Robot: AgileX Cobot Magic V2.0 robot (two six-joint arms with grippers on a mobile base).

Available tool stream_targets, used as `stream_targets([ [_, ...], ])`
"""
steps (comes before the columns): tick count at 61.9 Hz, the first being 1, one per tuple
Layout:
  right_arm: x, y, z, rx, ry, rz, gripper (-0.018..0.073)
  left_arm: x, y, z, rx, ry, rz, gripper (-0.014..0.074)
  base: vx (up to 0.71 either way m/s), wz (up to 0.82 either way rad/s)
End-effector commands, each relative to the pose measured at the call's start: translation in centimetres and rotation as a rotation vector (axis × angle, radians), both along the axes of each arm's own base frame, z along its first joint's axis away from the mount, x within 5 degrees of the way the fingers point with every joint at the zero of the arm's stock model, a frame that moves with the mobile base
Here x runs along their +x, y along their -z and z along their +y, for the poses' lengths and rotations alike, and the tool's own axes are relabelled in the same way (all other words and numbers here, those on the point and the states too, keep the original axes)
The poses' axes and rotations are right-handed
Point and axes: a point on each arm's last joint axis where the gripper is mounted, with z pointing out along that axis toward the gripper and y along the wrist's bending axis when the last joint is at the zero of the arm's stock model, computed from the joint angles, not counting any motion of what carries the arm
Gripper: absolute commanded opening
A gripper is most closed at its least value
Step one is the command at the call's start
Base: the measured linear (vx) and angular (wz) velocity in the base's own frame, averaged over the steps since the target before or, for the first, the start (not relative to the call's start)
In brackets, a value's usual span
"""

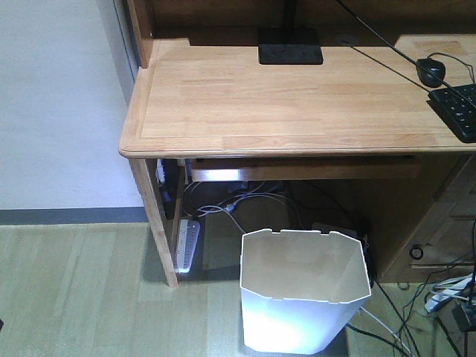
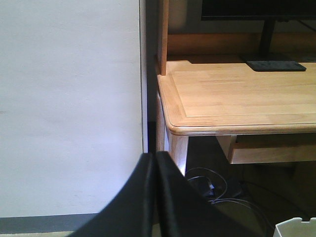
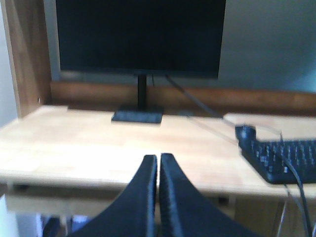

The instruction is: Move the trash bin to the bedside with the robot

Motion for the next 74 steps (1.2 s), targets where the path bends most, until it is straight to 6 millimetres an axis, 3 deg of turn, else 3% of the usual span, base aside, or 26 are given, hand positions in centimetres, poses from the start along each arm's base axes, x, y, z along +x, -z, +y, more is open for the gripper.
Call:
stream_targets([
  [1, -0.2, -1.1, 0.0, -0.008, 0.006, -0.135, -0.001, 0.1, 0.3, 0.0, -0.014, 0.004, -0.053, -0.0006, 0.0, 0.0],
  [12, 0.0, -3.8, 0.0, -0.009, 0.007, -0.152, -0.001, 0.1, 0.3, 0.0, -0.014, 0.004, -0.053, -0.0006, 0.0, 0.0],
  [24, 2.3, -6.9, 0.1, -0.016, 0.005, 0.002, -0.001, 0.1, 0.3, 0.0, -0.014, 0.004, -0.053, -0.0006, 0.0, 0.0],
  [33, 4.5, -8.1, 0.2, -0.023, 0.004, 0.146, -0.001, 0.1, 0.3, 0.0, -0.014, 0.004, -0.053, -0.0006, 0.0, 0.0],
  [49, 6.5, -6.9, 0.3, -0.026, 0.003, 0.282, -0.001, 0.1, 0.3, 0.0, -0.014, 0.004, -0.053, -0.0006, 0.0, 0.0],
  [62, 6.3, -5.7, 0.3, 0.004, 0.006, 0.419, 0.0002, 0.1, 0.3, 0.0, -0.014, 0.004, -0.053, -0.0006, 0.0, 0.0],
  [74, 6.0, -5.1, 0.3, -0.013, 0.007, 0.485, 0.0125, 0.1, 0.3, 0.0, -0.014, 0.004, -0.053, -0.0006, 0.0, 0.0],
])
